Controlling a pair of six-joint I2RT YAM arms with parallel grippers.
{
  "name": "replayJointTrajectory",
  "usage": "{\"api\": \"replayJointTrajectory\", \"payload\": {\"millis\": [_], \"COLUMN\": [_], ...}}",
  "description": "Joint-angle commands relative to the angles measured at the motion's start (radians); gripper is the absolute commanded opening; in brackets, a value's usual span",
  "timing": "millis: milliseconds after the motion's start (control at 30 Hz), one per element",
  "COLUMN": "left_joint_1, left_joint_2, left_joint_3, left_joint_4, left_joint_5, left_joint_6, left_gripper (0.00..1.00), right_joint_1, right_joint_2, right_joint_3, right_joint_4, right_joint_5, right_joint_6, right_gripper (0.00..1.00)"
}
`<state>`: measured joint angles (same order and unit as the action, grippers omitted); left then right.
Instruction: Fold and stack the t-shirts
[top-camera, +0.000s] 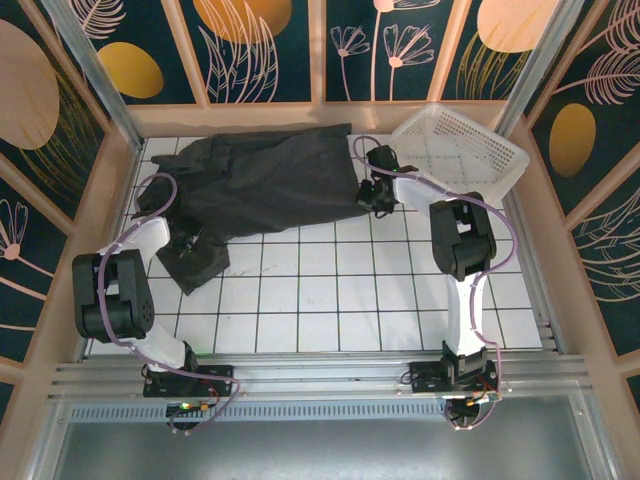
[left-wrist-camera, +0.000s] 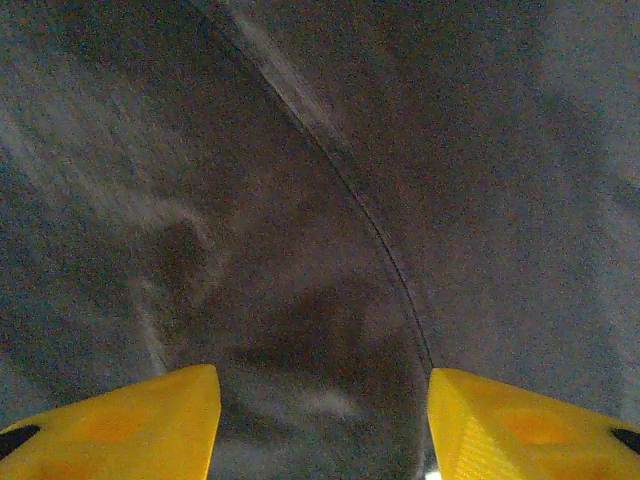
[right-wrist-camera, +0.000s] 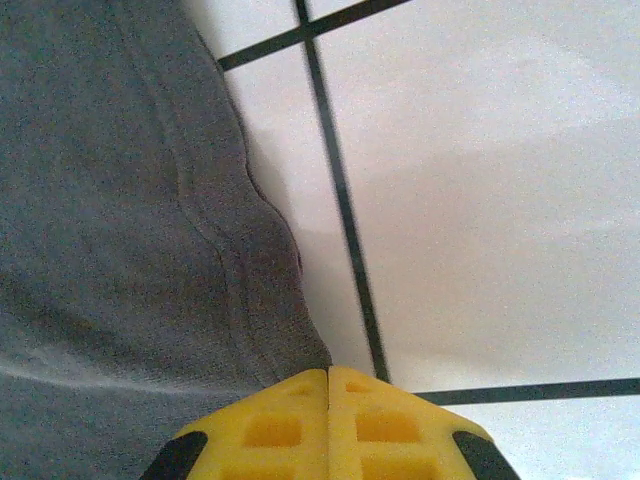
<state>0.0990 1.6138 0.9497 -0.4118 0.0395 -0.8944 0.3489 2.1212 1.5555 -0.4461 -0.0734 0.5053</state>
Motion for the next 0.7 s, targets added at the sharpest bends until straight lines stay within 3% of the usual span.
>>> {"api": "replayJointTrajectory", "payload": {"millis": [0, 333, 667], "left_joint_1": [-0.002, -0.002, -0.003], "left_joint_2": [0.022, 0.054, 0.072], "left_joint_3": [0.017, -0.034, -0.024], "left_joint_4": [-0.007, -0.015, -0.065], "left_joint_5": [-0.031, -0.079, -0.101], "left_joint_6": [0.025, 0.024, 0.051], "left_gripper": [0.57, 0.55, 0.56], "right_joint_1": [-0.028, -0.065, -0.088], "right_joint_2": [-0.053, -0.043, -0.232], "right_joint_3": [0.043, 0.111, -0.125], "right_joint_4": [-0.065, -0.204, -0.311], "right_joint_5": [0.004, 0.056, 0.095], "right_joint_6": [0.035, 0.082, 0.155], "right_gripper": [0.0, 0.0, 0.0]}}
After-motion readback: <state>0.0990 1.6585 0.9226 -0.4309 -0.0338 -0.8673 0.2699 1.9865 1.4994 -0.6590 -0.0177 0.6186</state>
